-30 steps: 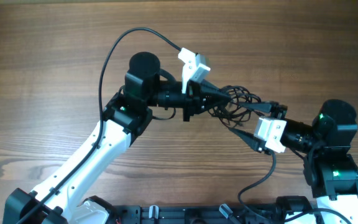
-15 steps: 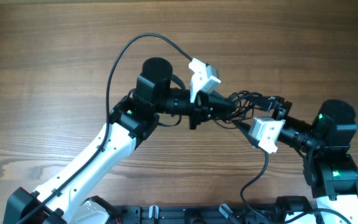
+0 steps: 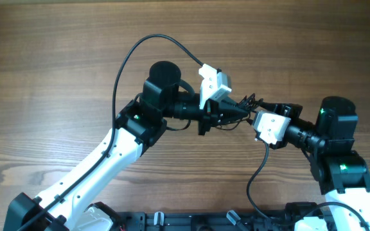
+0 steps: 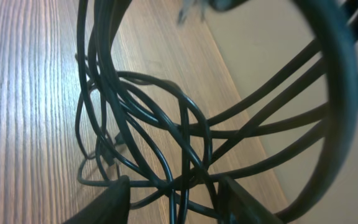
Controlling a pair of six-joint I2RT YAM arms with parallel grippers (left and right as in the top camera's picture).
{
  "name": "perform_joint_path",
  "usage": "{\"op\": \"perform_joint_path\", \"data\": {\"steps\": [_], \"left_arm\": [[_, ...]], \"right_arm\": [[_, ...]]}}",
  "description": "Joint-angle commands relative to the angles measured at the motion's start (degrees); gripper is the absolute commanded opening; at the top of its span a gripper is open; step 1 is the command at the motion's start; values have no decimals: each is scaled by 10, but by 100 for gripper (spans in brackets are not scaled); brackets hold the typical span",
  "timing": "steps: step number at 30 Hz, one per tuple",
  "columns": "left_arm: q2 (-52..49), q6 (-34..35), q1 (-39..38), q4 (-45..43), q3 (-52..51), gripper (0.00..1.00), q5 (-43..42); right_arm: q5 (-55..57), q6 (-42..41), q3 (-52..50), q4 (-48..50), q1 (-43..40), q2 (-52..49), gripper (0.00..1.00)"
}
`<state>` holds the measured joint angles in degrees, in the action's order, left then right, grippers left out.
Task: Untangle cables
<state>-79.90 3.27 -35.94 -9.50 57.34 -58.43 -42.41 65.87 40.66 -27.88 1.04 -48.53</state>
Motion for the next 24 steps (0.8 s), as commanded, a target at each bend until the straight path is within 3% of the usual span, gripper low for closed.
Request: {"op": "perform_joint_path", "data": {"steps": [1,4,7,14,15,18,24], "left_arm": [[13,-14,-5,-17,1,4,-33],[13,-14,-5,-16,1,4,-32],[13,-13,-5,-14,1,4,-19],[13,43,-5,-15,1,4,74],[13,49,-5,-15,1,4,84],[13,49,-5,-15,1,4,84],[13,66,-6,-49,1,4,26]], "right_arm": [[2,0,6,-3,1,-7,44],[-32,0,6,-2,1,-7,29],[-73,0,6,-3,1,-7,4],[-106,-33,6,-6,1,-7,8],[-106,-48,6,-8,1,-7,24],[-118,-48,6,-14,1,-7,39],[-129,-48,6,-17,1,-10,36]]}}
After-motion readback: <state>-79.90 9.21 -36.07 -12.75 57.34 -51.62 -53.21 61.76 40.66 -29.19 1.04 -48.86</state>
